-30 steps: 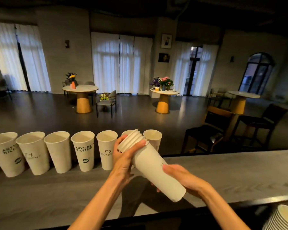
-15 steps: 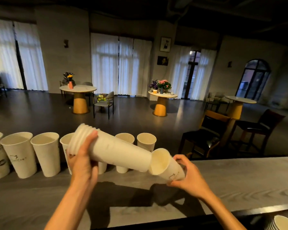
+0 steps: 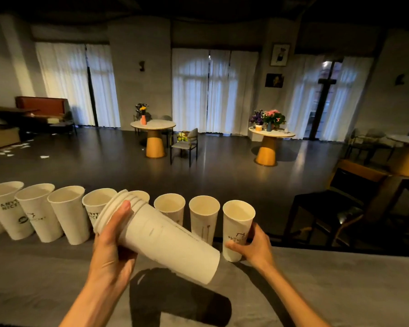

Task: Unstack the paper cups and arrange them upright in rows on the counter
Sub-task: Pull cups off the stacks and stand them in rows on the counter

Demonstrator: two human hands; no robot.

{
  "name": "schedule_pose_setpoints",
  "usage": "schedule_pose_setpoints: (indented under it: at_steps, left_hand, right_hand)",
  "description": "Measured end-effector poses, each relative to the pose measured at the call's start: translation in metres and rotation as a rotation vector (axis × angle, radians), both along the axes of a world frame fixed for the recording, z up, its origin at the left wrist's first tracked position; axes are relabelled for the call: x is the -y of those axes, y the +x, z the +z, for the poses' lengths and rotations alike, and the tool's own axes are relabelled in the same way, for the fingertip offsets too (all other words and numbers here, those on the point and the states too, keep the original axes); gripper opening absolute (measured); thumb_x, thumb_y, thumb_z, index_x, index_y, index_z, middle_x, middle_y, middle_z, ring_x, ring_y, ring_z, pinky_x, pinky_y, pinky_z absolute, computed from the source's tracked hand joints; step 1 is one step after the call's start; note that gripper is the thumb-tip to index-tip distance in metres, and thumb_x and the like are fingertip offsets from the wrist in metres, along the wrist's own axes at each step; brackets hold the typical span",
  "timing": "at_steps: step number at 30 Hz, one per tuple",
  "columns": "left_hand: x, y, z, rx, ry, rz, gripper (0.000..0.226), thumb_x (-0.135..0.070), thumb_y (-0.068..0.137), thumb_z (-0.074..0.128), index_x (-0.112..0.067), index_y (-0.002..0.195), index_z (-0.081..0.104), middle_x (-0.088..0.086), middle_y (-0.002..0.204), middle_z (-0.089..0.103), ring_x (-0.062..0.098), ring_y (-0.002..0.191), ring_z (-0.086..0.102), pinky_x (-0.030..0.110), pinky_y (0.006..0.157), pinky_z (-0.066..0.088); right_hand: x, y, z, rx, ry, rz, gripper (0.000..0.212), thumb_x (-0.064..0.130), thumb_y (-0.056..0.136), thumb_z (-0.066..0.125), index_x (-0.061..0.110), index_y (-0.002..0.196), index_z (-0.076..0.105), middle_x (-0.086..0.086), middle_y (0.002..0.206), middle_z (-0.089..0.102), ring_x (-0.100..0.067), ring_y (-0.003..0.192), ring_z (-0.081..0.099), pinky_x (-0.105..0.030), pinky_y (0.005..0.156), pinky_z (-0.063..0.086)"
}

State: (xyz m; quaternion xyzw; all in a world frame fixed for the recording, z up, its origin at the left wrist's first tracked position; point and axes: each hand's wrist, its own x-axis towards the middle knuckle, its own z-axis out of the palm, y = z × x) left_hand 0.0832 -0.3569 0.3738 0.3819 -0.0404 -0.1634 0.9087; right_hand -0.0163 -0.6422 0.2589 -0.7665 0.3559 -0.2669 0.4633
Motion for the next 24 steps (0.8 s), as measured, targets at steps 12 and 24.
schedule_pose_setpoints:
  at_steps: [12, 24]
  left_hand:
    - [0.067, -0.048, -0.001, 0.077, 0.067, -0.141, 0.085, -0.029, 0.045, 0.095, -0.029, 0.124, 0.063, 0.006, 0.108, 0.077, 0.018, 0.087, 0.077, 0.038, 0.064, 0.062]
    - [0.125, -0.085, 0.003, 0.265, 0.174, -0.29, 0.08, -0.042, 0.047, 0.089, -0.024, 0.121, 0.066, 0.005, 0.111, 0.076, 0.021, 0.099, 0.073, 0.035, 0.067, 0.061]
  right_hand:
    - [0.017, -0.034, 0.011, -0.117, 0.008, -0.03, 0.085, 0.037, 0.059, 0.094, 0.021, 0.128, 0.048, -0.005, 0.124, 0.06, -0.019, 0.11, 0.061, -0.044, 0.097, 0.055]
    - [0.0, -0.125, 0.081, -0.057, 0.662, 0.806, 0.079, 0.059, 0.072, 0.077, 0.017, 0.135, 0.052, -0.007, 0.118, 0.068, -0.018, 0.105, 0.068, -0.033, 0.089, 0.057]
